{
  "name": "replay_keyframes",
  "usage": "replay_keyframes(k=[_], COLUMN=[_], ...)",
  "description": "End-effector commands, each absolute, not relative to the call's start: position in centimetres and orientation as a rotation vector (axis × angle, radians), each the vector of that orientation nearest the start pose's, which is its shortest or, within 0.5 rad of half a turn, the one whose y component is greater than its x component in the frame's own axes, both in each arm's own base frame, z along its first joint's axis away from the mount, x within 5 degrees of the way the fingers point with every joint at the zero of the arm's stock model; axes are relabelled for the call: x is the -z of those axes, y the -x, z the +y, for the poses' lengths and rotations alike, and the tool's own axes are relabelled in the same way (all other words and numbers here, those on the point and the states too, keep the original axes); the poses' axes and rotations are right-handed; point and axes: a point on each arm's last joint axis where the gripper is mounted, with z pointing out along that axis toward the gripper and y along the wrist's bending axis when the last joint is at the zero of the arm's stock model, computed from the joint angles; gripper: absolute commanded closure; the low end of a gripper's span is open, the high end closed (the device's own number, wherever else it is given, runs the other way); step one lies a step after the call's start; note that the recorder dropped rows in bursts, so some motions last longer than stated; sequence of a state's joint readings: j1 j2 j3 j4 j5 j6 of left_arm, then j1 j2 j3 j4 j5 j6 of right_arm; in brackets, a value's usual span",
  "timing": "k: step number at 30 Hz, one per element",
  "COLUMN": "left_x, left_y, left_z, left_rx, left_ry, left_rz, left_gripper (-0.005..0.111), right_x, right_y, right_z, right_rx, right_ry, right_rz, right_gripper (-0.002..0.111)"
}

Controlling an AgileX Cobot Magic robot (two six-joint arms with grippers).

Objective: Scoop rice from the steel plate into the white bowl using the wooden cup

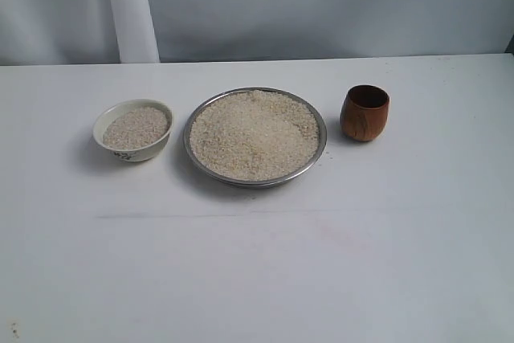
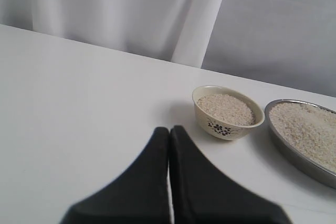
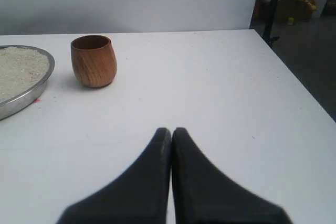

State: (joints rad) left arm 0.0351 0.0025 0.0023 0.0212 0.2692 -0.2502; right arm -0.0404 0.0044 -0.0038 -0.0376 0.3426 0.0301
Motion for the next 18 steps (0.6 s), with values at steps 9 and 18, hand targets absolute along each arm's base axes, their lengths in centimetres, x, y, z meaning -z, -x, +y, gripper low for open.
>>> replay_keyframes(k=[9, 18], left_x=[-18.9, -18.9], left_y=[-5.5, -5.5], left_z=[0.2, 0.2], left_rx=[0.146, 0.146], left_ry=[0.236, 0.236], left_rz=[1.736, 1.736], left_gripper=[0.107, 0.107], right_x=[-21.2, -24.5], right_y=[-5.6, -4.8], right_z=[-0.3, -0.1], right_rx=[0.037, 0.033], right_ry=[-0.039, -0.020], right_rz=[1.492, 1.124], right_gripper=[0.108, 0.108])
